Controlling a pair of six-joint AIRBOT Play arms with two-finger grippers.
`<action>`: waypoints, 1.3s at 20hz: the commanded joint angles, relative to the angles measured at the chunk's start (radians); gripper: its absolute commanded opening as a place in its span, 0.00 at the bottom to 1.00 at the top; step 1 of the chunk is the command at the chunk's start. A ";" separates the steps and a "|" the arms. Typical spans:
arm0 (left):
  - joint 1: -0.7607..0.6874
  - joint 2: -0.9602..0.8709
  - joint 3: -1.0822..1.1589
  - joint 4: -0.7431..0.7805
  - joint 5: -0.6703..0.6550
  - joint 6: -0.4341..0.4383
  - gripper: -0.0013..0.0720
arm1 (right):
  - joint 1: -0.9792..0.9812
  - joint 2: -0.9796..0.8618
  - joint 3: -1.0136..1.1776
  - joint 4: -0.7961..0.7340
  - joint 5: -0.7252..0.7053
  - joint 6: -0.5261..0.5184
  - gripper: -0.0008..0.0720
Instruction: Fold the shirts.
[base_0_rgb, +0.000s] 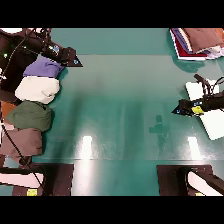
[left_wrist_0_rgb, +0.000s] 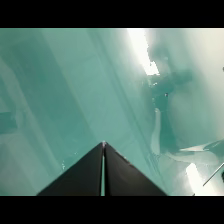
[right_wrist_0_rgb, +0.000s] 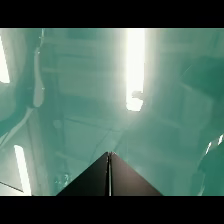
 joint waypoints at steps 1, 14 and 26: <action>-0.001 0.001 0.001 0.000 0.000 0.000 0.05 | 0.002 0.000 0.000 0.000 -0.002 0.000 0.04; -0.001 0.001 0.001 0.000 0.000 0.000 0.05 | 0.002 0.000 0.000 -0.001 -0.003 0.000 0.04; 0.094 -0.070 0.001 0.760 0.520 -0.187 0.87 | 0.002 0.000 0.000 0.000 -0.003 0.000 0.04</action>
